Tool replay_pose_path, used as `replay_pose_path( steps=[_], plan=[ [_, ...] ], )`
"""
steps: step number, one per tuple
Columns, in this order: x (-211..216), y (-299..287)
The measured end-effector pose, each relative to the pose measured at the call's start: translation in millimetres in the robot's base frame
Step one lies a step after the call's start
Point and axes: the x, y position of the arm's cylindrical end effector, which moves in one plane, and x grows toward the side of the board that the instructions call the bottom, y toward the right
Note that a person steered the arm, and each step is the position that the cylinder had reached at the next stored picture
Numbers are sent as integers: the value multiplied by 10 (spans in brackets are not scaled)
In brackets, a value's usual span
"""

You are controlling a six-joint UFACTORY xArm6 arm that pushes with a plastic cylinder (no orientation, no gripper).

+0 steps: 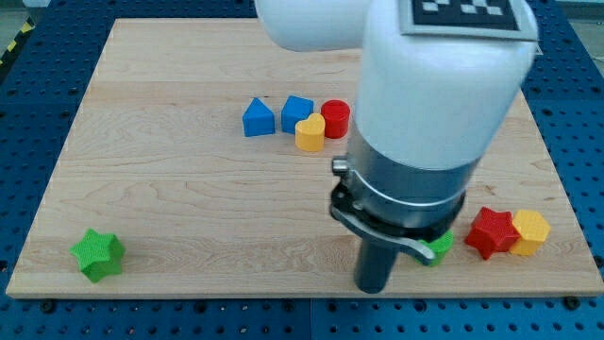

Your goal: Push the green circle towards the center

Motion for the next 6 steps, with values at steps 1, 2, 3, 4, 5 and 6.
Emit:
replay_pose_path(
  steps=[1,2,3,4,5,6],
  plan=[
    [-5,921],
    [-5,1210],
    [-8,1152],
    [-82,1040],
    [-131,944],
    [-179,796]
  ],
)
